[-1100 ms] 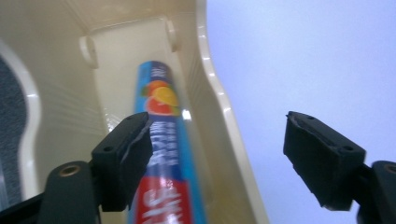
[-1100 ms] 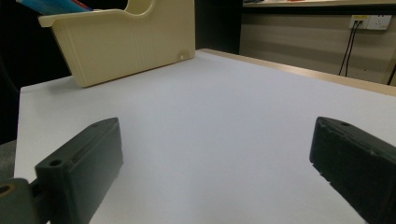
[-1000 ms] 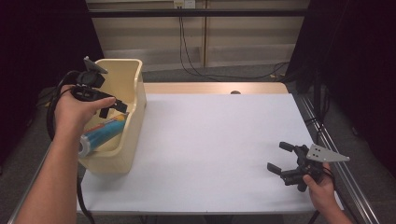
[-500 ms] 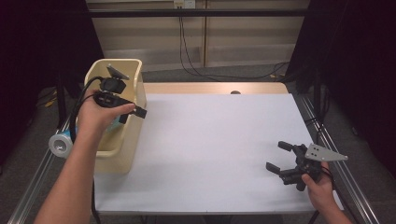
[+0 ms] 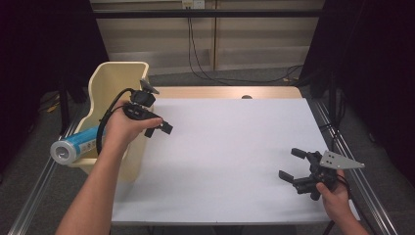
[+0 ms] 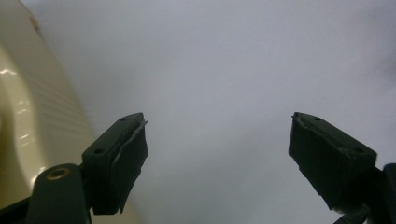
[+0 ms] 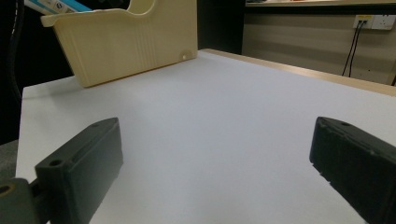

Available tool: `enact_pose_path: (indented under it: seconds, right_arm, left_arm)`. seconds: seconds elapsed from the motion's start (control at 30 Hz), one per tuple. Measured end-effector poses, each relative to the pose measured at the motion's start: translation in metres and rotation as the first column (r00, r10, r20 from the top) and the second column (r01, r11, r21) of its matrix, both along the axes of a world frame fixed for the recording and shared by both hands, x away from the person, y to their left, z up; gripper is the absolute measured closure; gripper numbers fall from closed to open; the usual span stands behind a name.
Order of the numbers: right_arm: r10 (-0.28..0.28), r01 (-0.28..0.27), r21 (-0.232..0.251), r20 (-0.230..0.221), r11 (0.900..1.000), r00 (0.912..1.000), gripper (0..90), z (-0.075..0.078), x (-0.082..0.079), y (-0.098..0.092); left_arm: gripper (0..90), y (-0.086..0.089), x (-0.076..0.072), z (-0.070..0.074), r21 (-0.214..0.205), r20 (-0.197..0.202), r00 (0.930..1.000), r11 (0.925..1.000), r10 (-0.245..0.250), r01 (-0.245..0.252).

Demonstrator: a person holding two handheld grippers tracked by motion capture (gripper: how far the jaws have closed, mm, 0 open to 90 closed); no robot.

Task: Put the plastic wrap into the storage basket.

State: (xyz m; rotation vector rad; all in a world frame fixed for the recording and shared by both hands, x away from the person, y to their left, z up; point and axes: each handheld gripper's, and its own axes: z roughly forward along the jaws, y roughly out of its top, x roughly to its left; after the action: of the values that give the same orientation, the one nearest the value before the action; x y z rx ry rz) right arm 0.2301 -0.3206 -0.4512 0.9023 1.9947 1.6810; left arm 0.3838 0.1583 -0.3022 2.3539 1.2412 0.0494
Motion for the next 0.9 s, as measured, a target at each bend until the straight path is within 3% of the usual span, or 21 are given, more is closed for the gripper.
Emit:
enact_pose_path:
  seconds: [0.3, 0.57, 0.7, 0.9]
  right_arm:
    - [0.000, 0.000, 0.000, -0.001, 1.0000, 1.0000, 2.2, 0.000, 0.000, 0.000]
    - [0.001, -0.001, -0.001, -0.001, 1.0000, 1.0000, 2.2, 0.000, 0.000, 0.000]
    - [0.002, -0.002, 0.002, -0.001, 1.0000, 1.0000, 2.2, 0.000, 0.000, 0.000]
    - [0.002, -0.002, 0.001, 0.001, 1.0000, 1.0000, 2.2, 0.000, -0.001, 0.000]
  left_arm:
    - [18.2, -0.016, -0.006, -0.020, -0.003, -0.021, 0.9989, 0.9991, -0.041, 0.041]
    - [16.6, -0.026, -0.015, -0.041, -0.010, -0.011, 0.9969, 0.9969, -0.078, 0.078]
    - [15.1, -0.028, -0.021, -0.051, -0.030, 0.022, 0.9973, 0.9970, -0.070, 0.071]
    - [12.0, -0.029, -0.030, -0.066, -0.107, 0.091, 0.9936, 0.9912, -0.068, 0.078]
